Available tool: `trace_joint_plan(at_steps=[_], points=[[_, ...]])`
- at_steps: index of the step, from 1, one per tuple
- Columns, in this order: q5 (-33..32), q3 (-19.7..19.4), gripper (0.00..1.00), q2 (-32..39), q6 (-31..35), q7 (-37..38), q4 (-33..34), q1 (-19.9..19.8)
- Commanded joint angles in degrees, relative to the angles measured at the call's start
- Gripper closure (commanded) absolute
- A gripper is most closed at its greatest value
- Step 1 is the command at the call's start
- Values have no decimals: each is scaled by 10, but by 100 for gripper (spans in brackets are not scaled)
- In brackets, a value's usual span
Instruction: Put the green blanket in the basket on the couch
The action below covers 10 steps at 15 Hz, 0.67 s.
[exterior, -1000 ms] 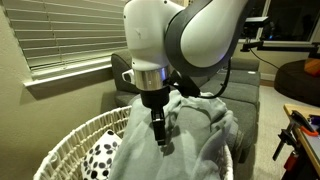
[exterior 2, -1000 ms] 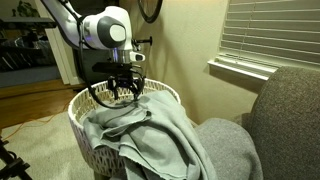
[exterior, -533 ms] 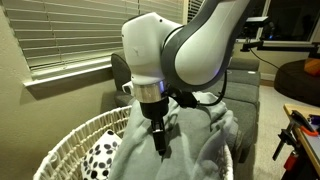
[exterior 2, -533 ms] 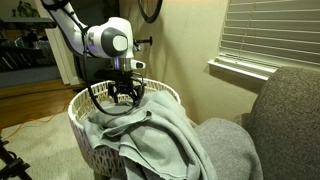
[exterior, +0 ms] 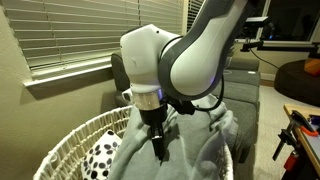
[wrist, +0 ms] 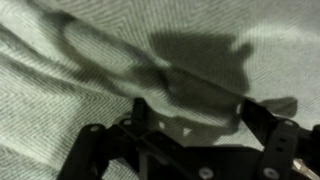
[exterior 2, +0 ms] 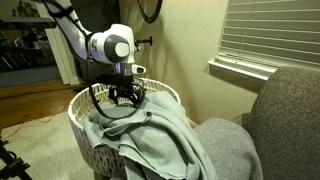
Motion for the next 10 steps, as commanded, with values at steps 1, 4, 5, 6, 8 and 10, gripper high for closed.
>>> trace_joint_plan(at_steps=[1,4,5,6,8,10], points=[[2,-6,5,11,6,-1,8,9],[1,-7,32,13,4,0,11,10],[1,-7,38,13,4,0,11,10],[1,-7,44,12,3,0,12,10],[1,-8,58,11,2,0,13,10],[1,-8,71,11,2,1,15,10]])
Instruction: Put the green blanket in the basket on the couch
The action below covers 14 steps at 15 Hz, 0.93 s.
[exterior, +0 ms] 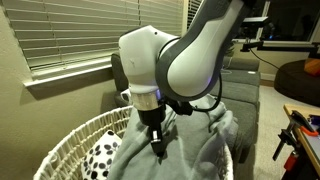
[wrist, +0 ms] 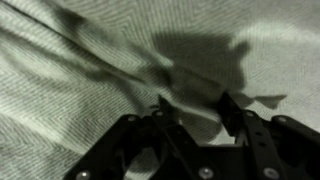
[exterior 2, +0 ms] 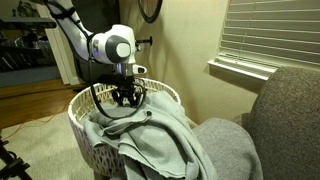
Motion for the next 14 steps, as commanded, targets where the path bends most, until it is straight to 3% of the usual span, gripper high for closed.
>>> trace_joint_plan(at_steps=[1,5,14], points=[[1,-8,78,4,2,1,5,10],[4,-12,99,-9,7,10,-3,9],[-3,-34,99,-69,7,47,-36,10]])
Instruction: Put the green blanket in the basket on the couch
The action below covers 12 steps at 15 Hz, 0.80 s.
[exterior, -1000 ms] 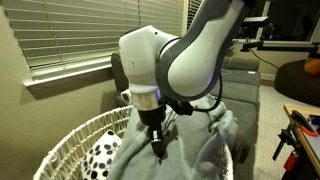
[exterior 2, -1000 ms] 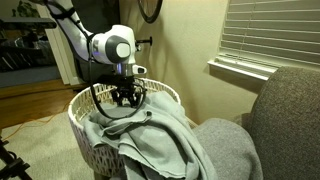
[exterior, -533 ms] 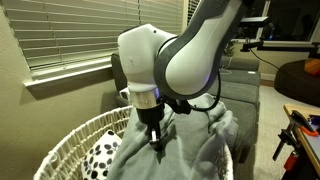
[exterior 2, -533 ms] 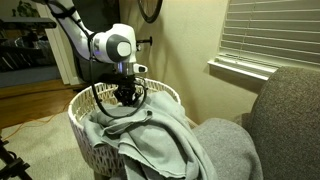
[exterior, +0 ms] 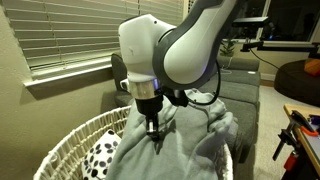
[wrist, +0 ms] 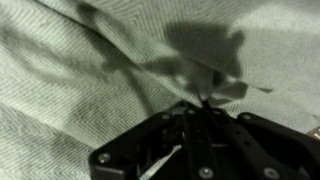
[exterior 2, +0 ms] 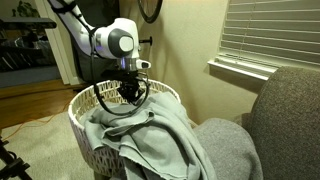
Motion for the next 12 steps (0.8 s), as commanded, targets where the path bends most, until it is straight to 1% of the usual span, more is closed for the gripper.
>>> trace_joint_plan(at_steps=[1,9,12], points=[[-5,-23,99,-55,7,25,-42,10],[-23,-54,99,-136,10,67,-104,9],[-39,-68,99,-171,9,88,-133,7]])
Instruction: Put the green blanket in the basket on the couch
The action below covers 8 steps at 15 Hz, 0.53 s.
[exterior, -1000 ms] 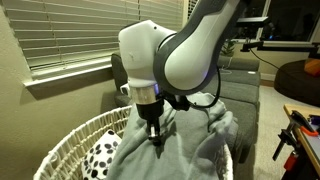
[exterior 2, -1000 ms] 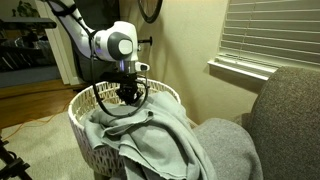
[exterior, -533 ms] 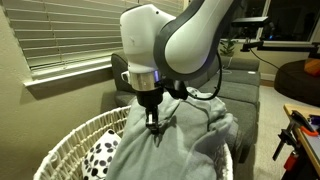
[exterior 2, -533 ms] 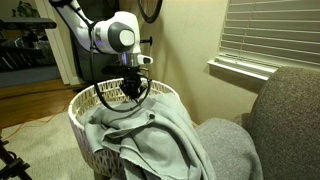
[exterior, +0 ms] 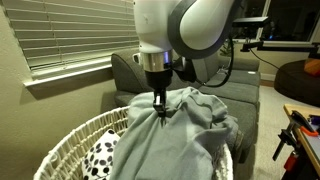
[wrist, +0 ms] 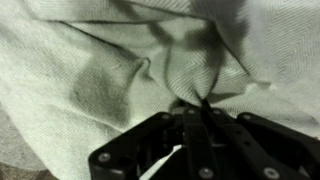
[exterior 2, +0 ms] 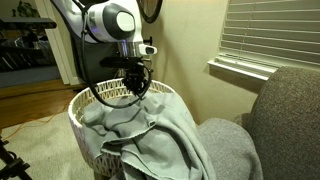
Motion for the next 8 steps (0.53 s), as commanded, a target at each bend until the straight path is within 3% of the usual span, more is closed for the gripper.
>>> trace_joint_plan(at_steps=[1,8], points=[[-33,-28,99,-75,8,43,-69,6],[-82,-52,99,-146,1,97,-125,-6]])
